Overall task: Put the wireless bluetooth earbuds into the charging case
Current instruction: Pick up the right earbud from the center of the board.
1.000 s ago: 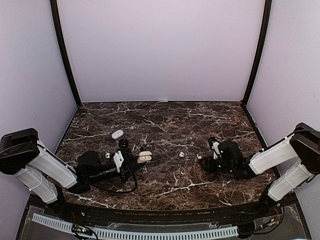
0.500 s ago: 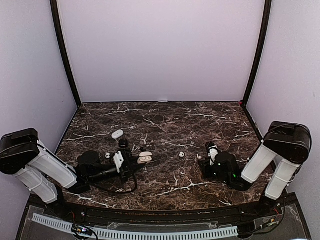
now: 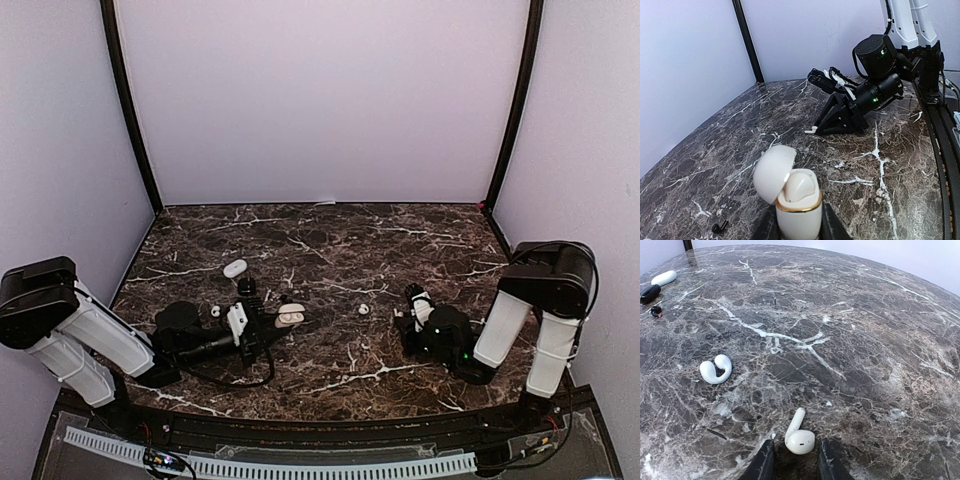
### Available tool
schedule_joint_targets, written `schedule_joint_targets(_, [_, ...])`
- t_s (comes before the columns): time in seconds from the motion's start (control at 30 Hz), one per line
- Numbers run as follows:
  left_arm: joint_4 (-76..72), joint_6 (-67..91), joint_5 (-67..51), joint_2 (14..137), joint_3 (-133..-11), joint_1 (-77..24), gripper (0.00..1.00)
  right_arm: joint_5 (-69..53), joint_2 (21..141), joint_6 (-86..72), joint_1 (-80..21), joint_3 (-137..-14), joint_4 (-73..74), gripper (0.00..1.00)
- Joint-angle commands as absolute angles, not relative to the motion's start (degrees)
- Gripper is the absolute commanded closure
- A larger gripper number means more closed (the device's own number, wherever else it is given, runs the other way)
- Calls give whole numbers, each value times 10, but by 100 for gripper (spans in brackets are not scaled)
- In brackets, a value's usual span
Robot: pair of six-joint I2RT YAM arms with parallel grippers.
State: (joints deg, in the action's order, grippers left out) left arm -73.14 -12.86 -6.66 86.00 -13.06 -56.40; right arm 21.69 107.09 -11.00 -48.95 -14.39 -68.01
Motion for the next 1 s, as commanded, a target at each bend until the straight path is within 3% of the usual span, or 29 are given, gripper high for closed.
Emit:
schedule_joint_targets(0.0, [-739, -133, -74, 842, -130, -562, 87, 196, 1106, -94, -482, -145, -647, 73])
schedule_joint_targets(0.43, [-740, -132, -73, 840, -129, -562, 87, 199, 1092, -97, -474, -171, -585, 81])
schedule_joint_targets(0.6, [-740, -132, -74, 839, -128, -562, 87, 195, 1067, -99, -474, -175, -558, 93])
schedule_joint_targets(0.97, [-739, -133, -77, 838, -129, -562, 87, 125, 933, -104, -475, -183, -448, 95])
